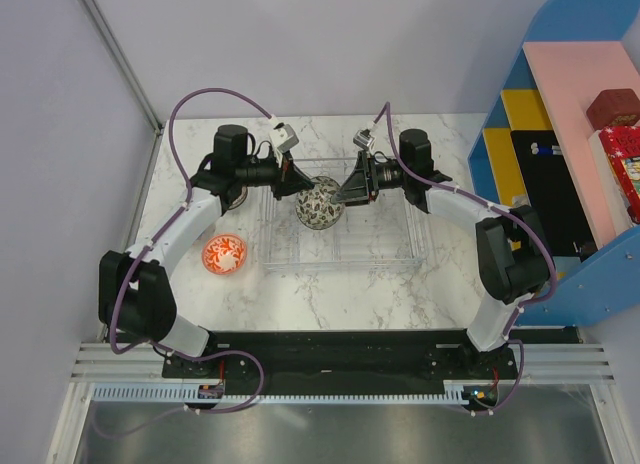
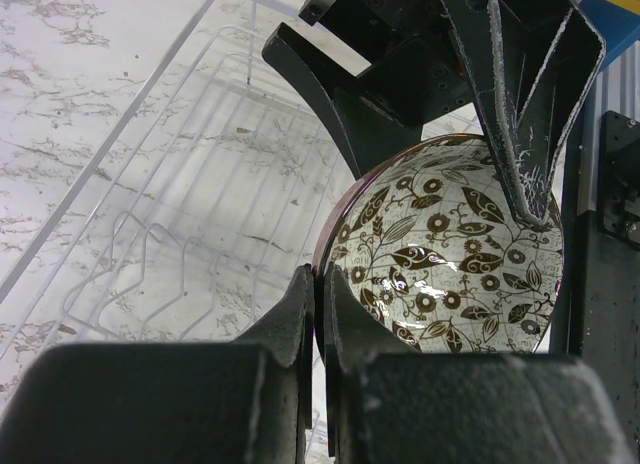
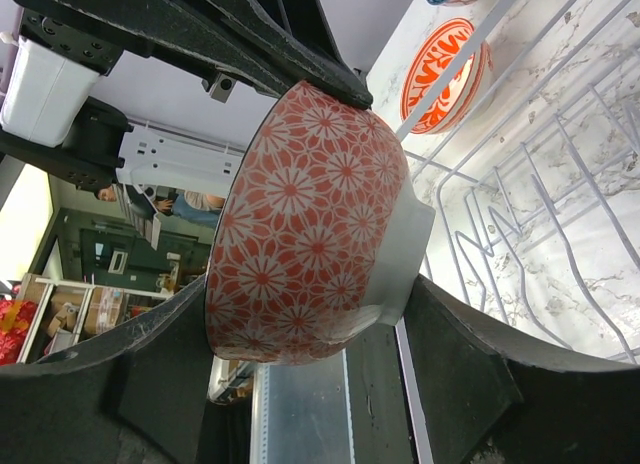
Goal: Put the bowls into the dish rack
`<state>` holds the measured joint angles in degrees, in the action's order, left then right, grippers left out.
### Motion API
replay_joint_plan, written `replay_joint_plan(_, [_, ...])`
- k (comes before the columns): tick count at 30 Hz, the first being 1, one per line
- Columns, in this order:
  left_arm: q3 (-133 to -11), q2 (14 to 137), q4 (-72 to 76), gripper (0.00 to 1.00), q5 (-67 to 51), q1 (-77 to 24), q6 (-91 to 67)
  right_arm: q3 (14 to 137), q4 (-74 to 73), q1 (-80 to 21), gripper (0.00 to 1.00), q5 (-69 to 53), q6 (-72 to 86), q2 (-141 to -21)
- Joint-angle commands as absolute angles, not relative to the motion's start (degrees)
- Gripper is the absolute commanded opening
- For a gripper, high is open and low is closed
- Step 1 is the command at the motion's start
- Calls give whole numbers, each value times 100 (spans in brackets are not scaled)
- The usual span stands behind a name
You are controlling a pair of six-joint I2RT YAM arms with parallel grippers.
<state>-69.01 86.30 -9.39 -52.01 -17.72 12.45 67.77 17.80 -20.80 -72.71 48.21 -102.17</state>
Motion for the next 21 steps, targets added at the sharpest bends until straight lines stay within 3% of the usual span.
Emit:
replay_joint_plan(1, [-6979,8332,-800,2,-5300,-1775,1424,6750,2092,-2083,0,-7577,4720,-10178])
replay_joint_plan(3, [-6996,8332,-826,5,-5300,-1775,1415,6750,2039,-2083,0,-7497,4615,-10151])
replay_joint_plan(4, [-7013,8341,-826,10,-5300,-1784,1424,6767,1978,-2083,0,-7393,4553,-10125])
replay_joint_plan(5, [-7005,8341,-844,24,-5291,-1775,1424,6785,1725,-2083,0,-7348,4440,-10125])
replay_joint_plan(7, [-7005,8332,-852,31,-5256,-1775,1424,6925,1303,-2074,0,-7182,3905,-10108])
replay_joint_plan(10, [-6979,8306,-861,55,-5203,-1775,1415,6987,861,-2083,0,-7014,3674,-10108])
replay_joint_plan(13, [-6944,8271,-905,97,-5089,-1740,1389,7005,713,-2065,0,-6891,3569,-10090])
replay_joint_plan(17, [-6768,8095,-940,100,-5080,-1408,1362,7163,72,-2013,0,-6593,2946,-10046])
replay_joint_plan(21, [-6479,7797,-1141,100,-5317,-748,1248,8030,-1702,-2021,0,-5499,1322,-10011])
